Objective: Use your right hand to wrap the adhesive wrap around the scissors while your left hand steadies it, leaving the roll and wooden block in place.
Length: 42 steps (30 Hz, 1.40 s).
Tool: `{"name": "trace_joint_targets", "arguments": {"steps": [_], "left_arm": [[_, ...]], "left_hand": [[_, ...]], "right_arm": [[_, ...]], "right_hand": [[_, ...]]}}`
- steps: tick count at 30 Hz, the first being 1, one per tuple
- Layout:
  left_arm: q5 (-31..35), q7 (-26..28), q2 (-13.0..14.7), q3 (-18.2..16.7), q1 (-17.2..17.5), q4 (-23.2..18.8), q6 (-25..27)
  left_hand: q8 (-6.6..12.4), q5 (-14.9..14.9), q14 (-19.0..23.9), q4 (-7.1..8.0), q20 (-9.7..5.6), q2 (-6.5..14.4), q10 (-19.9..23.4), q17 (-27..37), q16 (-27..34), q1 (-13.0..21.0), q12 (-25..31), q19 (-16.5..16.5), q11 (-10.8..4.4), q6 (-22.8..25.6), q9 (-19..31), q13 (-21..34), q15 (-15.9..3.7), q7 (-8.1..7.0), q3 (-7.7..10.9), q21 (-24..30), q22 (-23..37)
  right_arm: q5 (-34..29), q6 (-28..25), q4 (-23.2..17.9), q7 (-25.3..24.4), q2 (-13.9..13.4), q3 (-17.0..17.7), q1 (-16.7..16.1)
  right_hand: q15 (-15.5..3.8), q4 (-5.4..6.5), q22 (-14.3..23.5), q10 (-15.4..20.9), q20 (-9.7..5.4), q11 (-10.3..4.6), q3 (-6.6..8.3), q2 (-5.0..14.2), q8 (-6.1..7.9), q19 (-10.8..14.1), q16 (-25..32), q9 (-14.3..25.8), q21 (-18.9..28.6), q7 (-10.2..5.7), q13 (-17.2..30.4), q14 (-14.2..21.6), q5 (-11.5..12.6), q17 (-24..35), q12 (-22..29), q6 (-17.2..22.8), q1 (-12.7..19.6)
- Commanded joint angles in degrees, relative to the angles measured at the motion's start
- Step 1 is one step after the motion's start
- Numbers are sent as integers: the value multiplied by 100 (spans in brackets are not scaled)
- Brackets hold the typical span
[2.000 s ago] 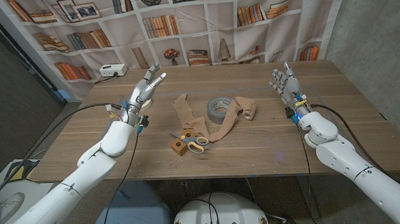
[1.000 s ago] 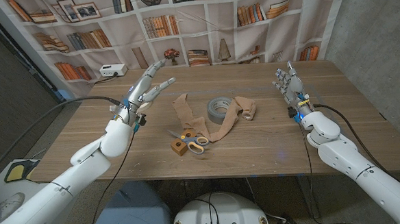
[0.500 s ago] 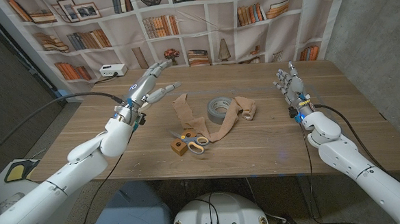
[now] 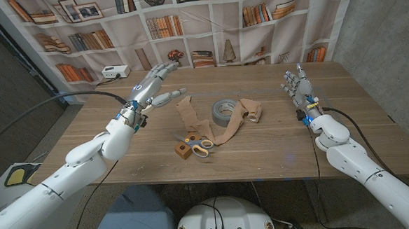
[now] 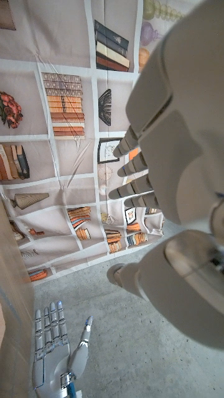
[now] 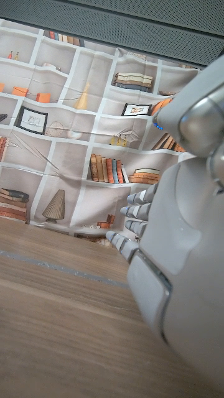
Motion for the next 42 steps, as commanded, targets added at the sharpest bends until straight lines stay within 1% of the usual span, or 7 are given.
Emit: {"name": "trace_joint_targets", "arguments": {"steps": [1, 9, 13, 19, 32, 37, 42], "left_arm": [[576, -287, 420, -30, 150, -529, 539], [596, -350, 535, -64, 177, -565, 594], [655, -284, 573, -85, 198, -566, 598], [751, -318, 631, -62, 154, -549, 643], [1292, -582, 914, 89, -41, -683, 783], [1931, -726, 997, 247, -120, -832, 1103], [1997, -878, 1060, 327, -219, -880, 1058]], "left_hand": [[115, -20, -23, 26, 83, -16, 95, 22, 10, 96, 45, 0, -15, 382, 11, 57, 43, 16, 41, -10, 14], [56, -23, -26, 33, 94, -21, 148, 20, 10, 125, 60, -1, -9, 302, 5, 71, 26, 11, 50, -9, 14], [85, -25, 21, 44, 116, -30, 292, 19, 31, 154, 105, 4, -47, 463, -2, 90, -3, 103, 55, -4, 15], [14, -25, 72, 50, 212, -52, 463, 20, 52, 178, 155, -29, -99, 383, -8, 109, -8, -24, 57, -10, 18], [24, -22, 78, 53, 224, -67, 522, 20, 53, 201, 163, -24, -113, 469, -8, 122, -15, -33, 61, -4, 19], [15, -21, 106, 60, 236, -77, 631, 21, 63, 207, 194, -19, -135, 494, -9, 133, -30, -68, 60, 0, 21], [-13, -21, 144, 67, 258, -83, 682, 20, 75, 211, 203, 16, -147, 467, -9, 143, -27, -141, 60, 14, 23]], "right_arm": [[86, -16, 62, -11, 13, 54, -15], [66, 58, 147, 38, 22, 56, 8], [66, 57, 161, 40, 24, 55, 22], [78, 42, 186, 35, 32, 55, 33], [108, 53, 260, 38, 56, 70, 56], [114, 91, 316, 42, 72, 84, 65], [149, 108, 362, 48, 91, 106, 70]], "right_hand": [[-2, -28, 19, 27, 21, 8, -7, 35, 30, -25, 24, 25, 6, 13, 18, -24, -21, -2, 5, 40, 40], [-1, -34, 19, 33, 26, 8, -6, 43, 31, -19, 26, 25, 8, 4, 18, -20, -22, -2, 1, 46, 41], [-4, -37, 19, 64, 26, 9, -5, 49, 28, -17, 26, 24, 9, 5, 19, -19, -22, -2, 10, 42, 42], [-3, -43, 19, 101, 25, 20, 0, 61, 26, -17, 25, 24, 9, -9, 20, -20, -23, -3, 19, 41, 46], [-6, -53, 19, 120, 26, 14, 4, 73, 24, -17, 27, 24, 9, -11, 21, -15, -25, -3, 18, 41, 49], [-2, -56, 19, 120, 29, 13, 3, 74, 25, -18, 28, 24, 8, -12, 22, -13, -26, -3, 15, 45, 49], [-3, -60, 19, 124, 28, 3, 4, 78, 25, -16, 28, 24, 9, -9, 23, -11, -27, -3, 13, 46, 49]]}}
